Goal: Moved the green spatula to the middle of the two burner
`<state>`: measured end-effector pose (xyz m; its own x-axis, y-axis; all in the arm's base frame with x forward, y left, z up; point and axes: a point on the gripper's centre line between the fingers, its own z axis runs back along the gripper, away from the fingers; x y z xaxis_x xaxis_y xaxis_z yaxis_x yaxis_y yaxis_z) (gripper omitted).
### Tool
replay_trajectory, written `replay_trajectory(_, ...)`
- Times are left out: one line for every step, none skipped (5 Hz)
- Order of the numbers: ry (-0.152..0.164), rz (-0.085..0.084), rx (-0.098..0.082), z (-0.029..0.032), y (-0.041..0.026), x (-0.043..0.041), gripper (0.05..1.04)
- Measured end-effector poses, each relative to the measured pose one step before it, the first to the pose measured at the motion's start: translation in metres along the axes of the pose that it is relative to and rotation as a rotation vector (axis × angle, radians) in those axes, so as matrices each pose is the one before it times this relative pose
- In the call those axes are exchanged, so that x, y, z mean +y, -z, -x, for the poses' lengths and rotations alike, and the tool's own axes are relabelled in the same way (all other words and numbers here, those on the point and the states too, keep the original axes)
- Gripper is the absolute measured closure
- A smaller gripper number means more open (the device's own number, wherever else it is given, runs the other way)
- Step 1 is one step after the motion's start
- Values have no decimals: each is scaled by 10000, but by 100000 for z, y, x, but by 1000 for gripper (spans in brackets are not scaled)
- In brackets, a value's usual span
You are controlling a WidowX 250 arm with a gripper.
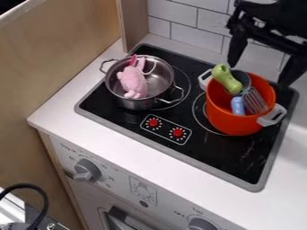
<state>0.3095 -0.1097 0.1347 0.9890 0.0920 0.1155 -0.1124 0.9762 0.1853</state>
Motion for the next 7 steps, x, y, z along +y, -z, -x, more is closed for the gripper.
replay_trajectory(-100,-136,-159,-20,729,227,83)
replay_trajectory(-144,-232,190,-275,514,888,83)
replay_trajectory(-300,-30,233,-468,145,830,83)
replay_trajectory(-1044,112,602,-98,792,691,83)
replay_trajectory(-1626,142,448,131,429,557,83)
replay_trajectory(-1244,177,684,662,961,459,83)
replay_trajectory(-829,431,-165,850,344,798,83)
